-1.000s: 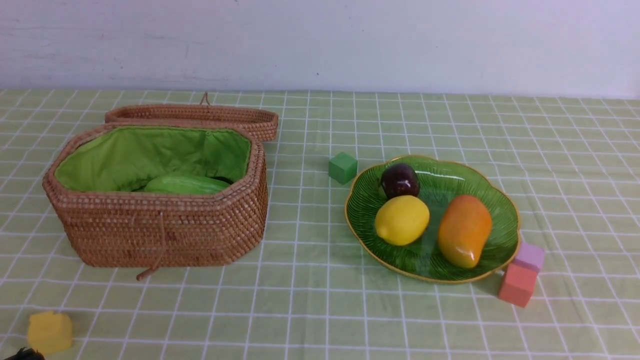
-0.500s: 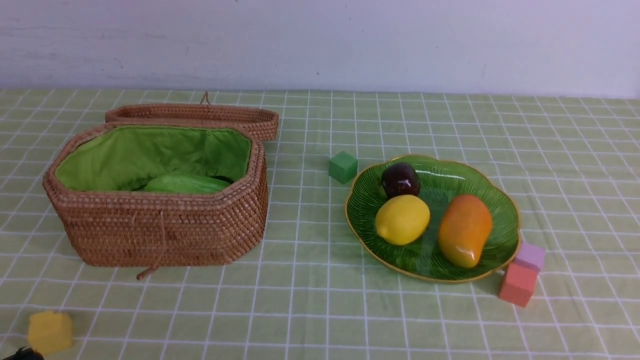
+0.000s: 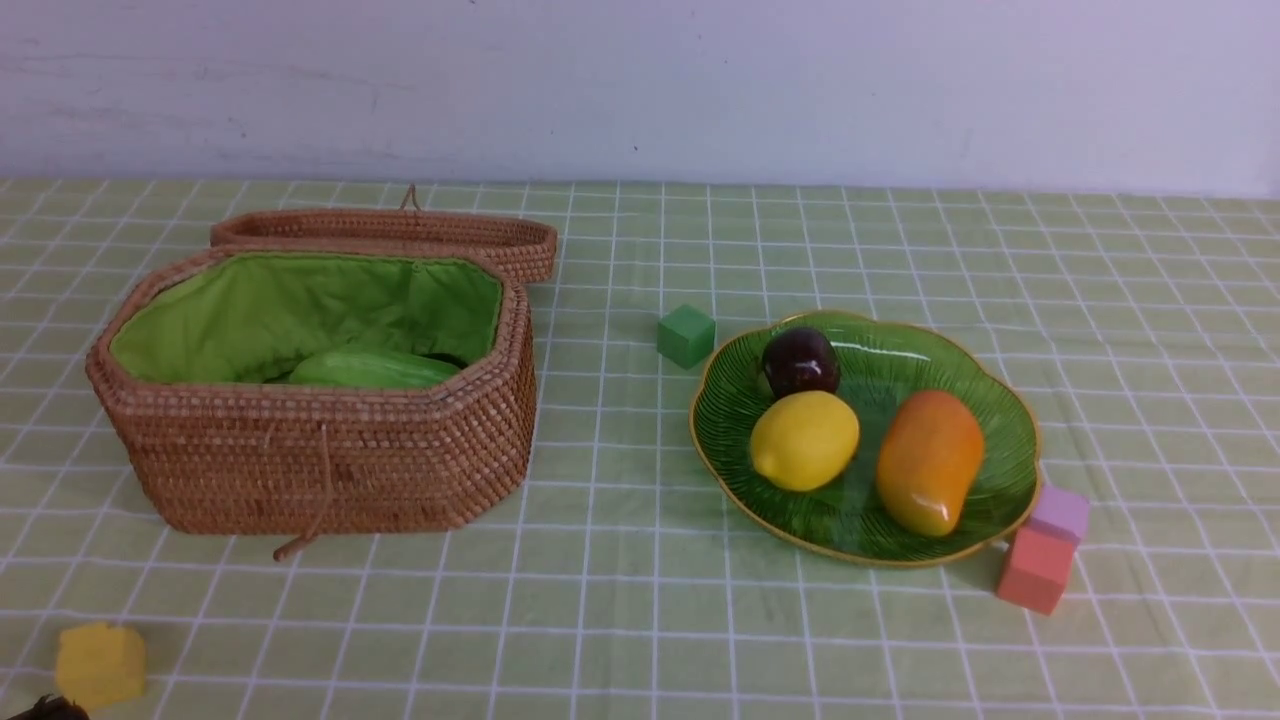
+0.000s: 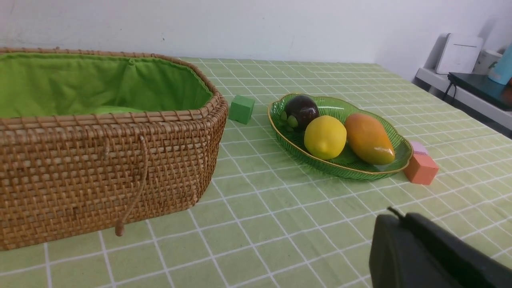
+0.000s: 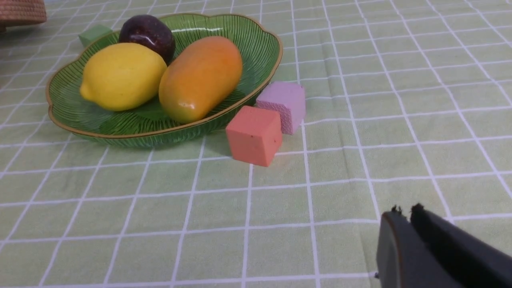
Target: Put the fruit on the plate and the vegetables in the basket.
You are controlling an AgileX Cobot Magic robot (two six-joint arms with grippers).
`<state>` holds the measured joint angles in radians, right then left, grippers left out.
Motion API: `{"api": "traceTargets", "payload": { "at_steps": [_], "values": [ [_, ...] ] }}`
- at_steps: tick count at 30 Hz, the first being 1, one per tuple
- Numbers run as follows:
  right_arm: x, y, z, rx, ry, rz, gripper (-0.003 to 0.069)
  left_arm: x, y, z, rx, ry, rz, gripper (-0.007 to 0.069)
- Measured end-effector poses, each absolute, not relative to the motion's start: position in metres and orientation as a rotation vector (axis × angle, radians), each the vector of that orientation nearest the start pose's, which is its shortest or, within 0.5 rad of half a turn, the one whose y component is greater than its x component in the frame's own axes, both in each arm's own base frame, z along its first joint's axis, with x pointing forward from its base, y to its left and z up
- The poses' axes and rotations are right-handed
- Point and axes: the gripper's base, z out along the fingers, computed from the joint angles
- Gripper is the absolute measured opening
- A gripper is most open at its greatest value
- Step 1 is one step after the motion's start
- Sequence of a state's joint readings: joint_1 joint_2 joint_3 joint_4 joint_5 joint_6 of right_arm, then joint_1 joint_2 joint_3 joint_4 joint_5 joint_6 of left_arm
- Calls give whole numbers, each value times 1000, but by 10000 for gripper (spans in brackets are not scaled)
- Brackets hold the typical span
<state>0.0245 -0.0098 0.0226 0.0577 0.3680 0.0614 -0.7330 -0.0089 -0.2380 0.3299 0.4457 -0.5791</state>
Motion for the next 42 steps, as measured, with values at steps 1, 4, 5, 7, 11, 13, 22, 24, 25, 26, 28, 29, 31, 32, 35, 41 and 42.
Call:
{"api": "traceTargets", "payload": {
  "at_steps": [1,4,5,7,11,13,22,24,25,26,28,29,31,32,35,41,42],
  "values": [
    [53,3,173,70,1864,116,48,36,-15,254,276,1679,-648,-12],
    [53,3,173,70,1864,116,52,36,-15,254,276,1679,-648,-10],
    [53,3,173,70,1864,116,53,36,-15,254,276,1679,-648,-10],
    [53,3,173,70,1864,116,55,36,-15,254,276,1679,-648,-8],
    [53,3,173,70,1864,116,58,36,-15,254,276,1679,-648,-5],
    [53,3,173,70,1864,116,61,36,-15,253,277,1680,-648,-3],
    [53,3,173,70,1864,116,73,44,-16,233,105,1670,-543,-13],
    [53,3,173,70,1864,115,76,48,-15,224,35,1635,-474,-13],
    [53,3,173,70,1864,115,76,50,-14,220,5,1626,-449,-13],
    [53,3,173,70,1864,115,77,52,-13,213,-40,1620,-423,-13],
    [53,3,173,70,1865,115,79,55,-10,199,-114,1621,-372,-13],
    [53,3,173,70,1865,115,81,56,-9,195,-150,1639,-355,-13],
    [53,3,173,70,1865,115,84,55,-7,186,-191,1715,-319,-13],
    [53,3,173,70,1865,115,86,55,-7,182,-195,1760,-310,-13],
    [53,3,173,70,1865,115,86,52,-7,171,-189,1872,-289,-13],
    [53,3,173,70,1865,115,94,52,-7,171,-197,1872,-289,-13],
    [53,3,173,70,1865,115,95,52,-7,171,-197,1872,-289,-13]
  ]
}}
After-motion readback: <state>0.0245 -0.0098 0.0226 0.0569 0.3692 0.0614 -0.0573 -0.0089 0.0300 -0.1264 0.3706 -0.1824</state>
